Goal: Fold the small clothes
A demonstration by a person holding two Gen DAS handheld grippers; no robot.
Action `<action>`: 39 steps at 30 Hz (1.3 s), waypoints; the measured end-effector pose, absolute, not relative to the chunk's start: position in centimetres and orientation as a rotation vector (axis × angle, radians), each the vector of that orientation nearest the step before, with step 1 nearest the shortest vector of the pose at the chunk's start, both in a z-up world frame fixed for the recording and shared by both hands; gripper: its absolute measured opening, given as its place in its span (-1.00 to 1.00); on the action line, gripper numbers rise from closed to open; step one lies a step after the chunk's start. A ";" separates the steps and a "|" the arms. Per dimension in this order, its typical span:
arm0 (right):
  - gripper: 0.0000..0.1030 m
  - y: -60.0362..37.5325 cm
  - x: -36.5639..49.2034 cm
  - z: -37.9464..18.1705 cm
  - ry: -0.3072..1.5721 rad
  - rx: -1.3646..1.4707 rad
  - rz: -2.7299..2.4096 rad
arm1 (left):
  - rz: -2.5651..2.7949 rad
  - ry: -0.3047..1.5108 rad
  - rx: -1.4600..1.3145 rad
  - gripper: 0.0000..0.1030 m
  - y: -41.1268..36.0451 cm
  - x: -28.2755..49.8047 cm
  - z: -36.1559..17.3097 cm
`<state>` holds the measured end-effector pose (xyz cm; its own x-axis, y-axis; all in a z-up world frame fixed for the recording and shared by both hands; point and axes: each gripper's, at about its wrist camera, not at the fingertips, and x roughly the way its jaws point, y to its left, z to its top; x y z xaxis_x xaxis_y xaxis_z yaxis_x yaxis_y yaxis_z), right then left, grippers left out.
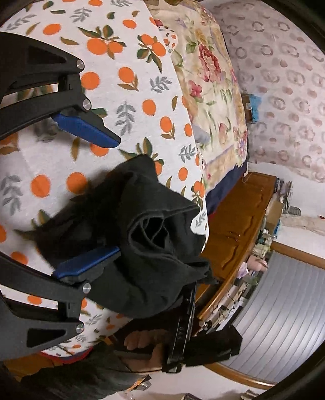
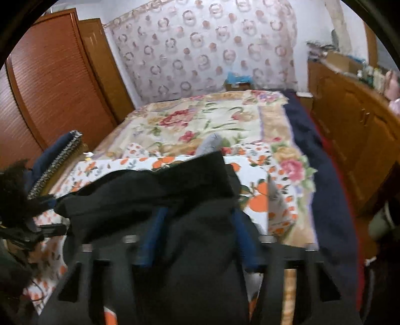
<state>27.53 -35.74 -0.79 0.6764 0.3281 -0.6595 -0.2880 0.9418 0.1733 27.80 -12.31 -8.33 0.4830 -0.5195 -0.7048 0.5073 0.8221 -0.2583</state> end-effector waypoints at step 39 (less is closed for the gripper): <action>-0.56 -36.6 26.3 -0.9 0.795 0.078 0.269 | -0.688 0.865 -0.066 -0.71 -13.7 28.6 -7.7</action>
